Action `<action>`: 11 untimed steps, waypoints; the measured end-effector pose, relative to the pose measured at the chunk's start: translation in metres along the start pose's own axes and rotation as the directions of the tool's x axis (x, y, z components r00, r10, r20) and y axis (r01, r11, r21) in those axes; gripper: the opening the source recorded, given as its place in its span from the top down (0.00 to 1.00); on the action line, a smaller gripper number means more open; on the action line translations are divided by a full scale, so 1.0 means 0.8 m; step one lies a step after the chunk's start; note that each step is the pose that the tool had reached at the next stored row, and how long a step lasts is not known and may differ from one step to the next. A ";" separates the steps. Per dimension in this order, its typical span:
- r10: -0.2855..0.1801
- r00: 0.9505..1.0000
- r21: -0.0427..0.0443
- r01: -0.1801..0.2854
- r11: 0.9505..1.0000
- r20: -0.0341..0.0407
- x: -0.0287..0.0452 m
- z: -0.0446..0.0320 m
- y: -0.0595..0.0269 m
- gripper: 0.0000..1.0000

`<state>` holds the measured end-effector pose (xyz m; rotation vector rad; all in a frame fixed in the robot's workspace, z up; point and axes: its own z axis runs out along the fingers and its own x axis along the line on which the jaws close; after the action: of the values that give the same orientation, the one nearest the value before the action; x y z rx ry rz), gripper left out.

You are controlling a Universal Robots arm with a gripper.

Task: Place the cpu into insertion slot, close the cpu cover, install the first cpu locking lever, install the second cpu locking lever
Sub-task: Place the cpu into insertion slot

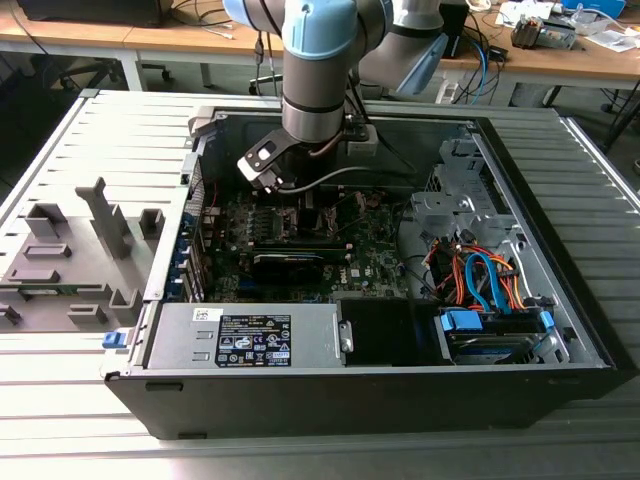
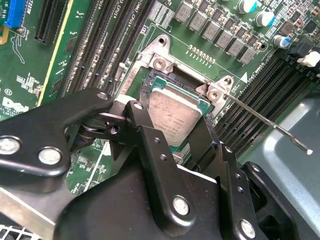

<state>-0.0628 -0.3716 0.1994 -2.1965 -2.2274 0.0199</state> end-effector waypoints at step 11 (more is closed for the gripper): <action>0.046 0.999 0.000 -0.046 0.999 -0.001 -0.0006 -0.0041 0.001 0.45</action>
<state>-0.0620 -0.3721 0.2027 -2.2476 -2.1761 0.0191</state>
